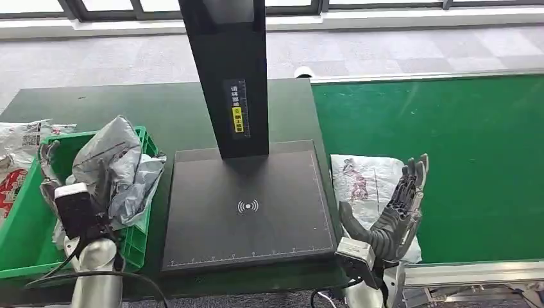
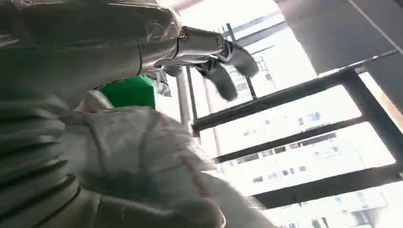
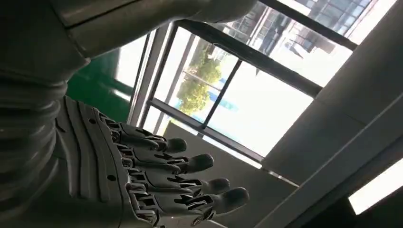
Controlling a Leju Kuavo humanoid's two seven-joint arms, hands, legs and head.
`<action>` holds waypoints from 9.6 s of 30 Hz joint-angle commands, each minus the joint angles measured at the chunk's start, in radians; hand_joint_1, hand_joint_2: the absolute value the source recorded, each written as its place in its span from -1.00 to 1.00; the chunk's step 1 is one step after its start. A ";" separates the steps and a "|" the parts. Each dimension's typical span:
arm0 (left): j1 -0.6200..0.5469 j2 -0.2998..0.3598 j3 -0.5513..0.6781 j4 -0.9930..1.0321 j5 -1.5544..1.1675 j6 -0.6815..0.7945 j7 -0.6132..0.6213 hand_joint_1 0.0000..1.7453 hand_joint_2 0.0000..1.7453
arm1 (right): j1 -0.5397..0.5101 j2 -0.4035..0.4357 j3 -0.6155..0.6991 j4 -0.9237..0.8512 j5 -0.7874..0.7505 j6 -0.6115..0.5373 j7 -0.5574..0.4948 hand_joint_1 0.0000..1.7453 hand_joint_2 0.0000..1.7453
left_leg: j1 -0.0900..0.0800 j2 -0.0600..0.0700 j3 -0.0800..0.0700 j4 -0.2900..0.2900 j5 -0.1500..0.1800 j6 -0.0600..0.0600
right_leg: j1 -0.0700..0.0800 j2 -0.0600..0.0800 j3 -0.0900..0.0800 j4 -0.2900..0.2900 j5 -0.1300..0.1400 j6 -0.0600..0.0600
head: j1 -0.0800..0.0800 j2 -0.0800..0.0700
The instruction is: Moved the parcel from conveyor to table for the left to box.
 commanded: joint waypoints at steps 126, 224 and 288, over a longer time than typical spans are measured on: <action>0.245 -0.048 -0.186 -0.726 0.131 0.009 -0.029 -1.00 1.00 | -0.093 -0.074 -0.146 0.113 -0.199 0.019 0.000 1.00 1.00 | 0.000 0.000 -0.002 -0.002 0.001 -0.001 | 0.000 -0.002 -0.002 -0.001 0.000 -0.001 | 0.000 0.000; 0.156 -0.010 -0.396 -0.314 0.054 -0.006 -0.029 -1.00 1.00 | -0.057 0.023 -0.108 -0.126 -0.220 0.003 0.000 -1.00 1.00 | 0.000 -0.001 0.000 -0.002 0.003 -0.002 | 0.000 -0.003 -0.001 -0.002 0.001 -0.001 | 0.000 0.000; -0.193 -0.127 -1.114 0.793 -0.182 -0.253 0.452 -0.92 1.00 | -0.099 0.007 -0.090 -0.037 -0.260 0.003 0.000 -1.00 1.00 | 0.000 0.000 -0.001 -0.002 0.002 -0.002 | 0.000 -0.001 -0.001 -0.002 0.002 -0.001 | 0.000 0.000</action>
